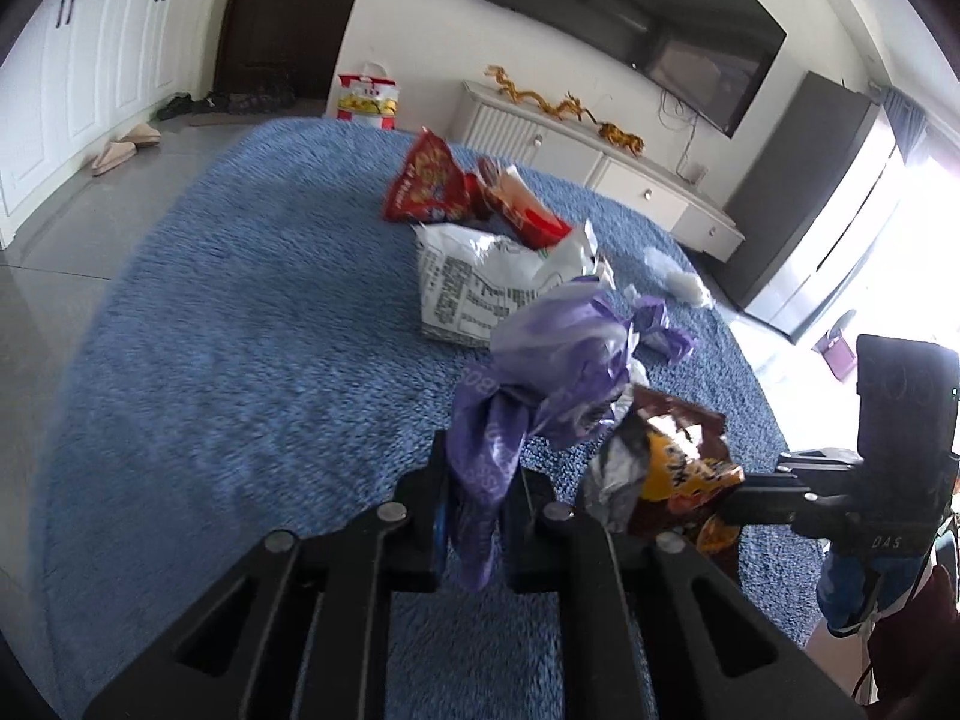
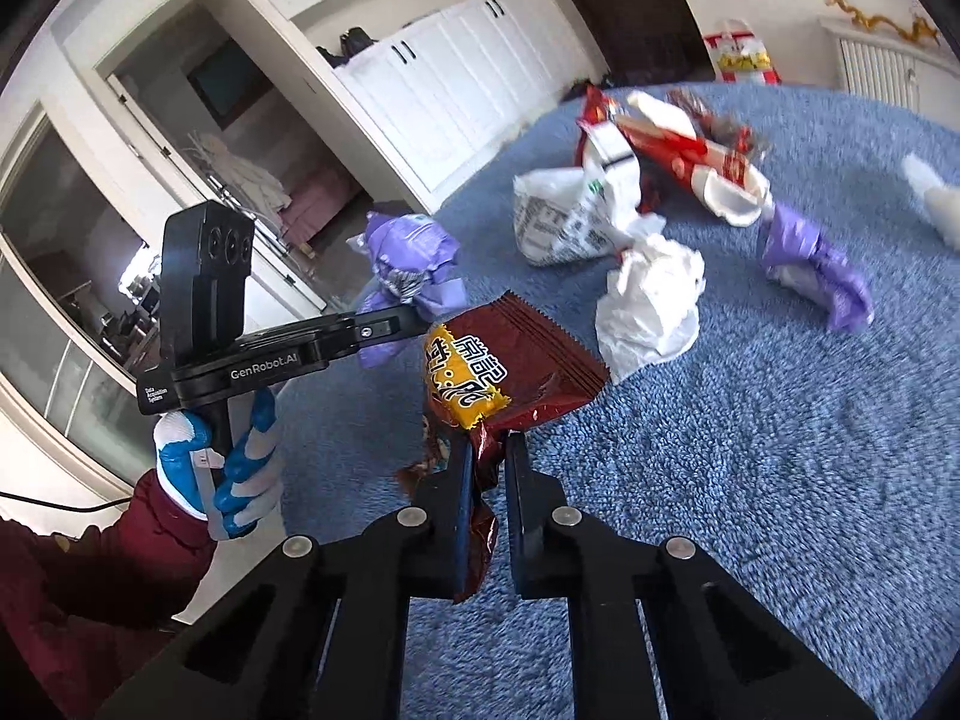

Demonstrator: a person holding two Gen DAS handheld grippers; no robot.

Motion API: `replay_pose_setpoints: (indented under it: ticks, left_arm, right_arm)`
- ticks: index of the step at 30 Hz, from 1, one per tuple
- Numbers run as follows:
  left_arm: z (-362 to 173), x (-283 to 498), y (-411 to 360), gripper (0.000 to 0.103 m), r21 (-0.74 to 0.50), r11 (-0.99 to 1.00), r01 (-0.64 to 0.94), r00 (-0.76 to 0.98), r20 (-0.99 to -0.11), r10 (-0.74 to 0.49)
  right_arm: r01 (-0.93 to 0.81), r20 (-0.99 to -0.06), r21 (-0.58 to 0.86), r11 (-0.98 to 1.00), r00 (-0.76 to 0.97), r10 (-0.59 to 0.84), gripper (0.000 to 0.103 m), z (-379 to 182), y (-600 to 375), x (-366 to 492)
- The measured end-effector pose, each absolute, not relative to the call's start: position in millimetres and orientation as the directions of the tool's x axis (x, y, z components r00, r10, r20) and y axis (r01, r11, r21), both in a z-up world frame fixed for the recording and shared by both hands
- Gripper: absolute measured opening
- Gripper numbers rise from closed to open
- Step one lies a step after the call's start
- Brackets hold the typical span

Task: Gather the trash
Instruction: 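Carry both wrappers over the white bin and open both tools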

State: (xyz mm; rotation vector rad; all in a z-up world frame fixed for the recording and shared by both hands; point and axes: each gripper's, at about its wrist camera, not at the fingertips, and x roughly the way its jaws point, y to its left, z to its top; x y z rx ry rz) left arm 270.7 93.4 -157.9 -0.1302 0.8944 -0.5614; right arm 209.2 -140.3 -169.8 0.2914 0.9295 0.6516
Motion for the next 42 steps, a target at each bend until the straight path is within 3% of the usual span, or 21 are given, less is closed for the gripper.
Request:
replay_pose_setpoints:
  ticks: [17, 28, 36, 42]
  left_arm:
    - [-78, 186, 96, 0.012, -0.256, 0.846, 0.468, 0.612, -0.597, -0.519]
    - [-33, 141, -4, 0.012, -0.167, 0.754, 0.636, 0.557, -0.576, -0.598]
    - [-52, 119, -142, 0.012, -0.123, 0.596, 0.793, 0.380, -0.665, -0.643]
    - [-91, 96, -245, 0.012, -0.103, 0.468, 0.878, 0.237, -0.756, -0.611]
  right_arm:
    - [-0.323, -0.517, 0.368, 0.872, 0.708, 0.481, 0.009, -72, -208, 98]
    - [-0.086, -0.424, 0.307, 0.948, 0.880, 0.217, 0.009, -44, -313, -10]
    - [0.253, -0.487, 0.236, 0.938, 0.866, -0.111, 0.009, -77, -393, -75]
    - [0.408, -0.588, 0.228, 0.884, 0.781, -0.209, 0.009, -128, -438, -95]
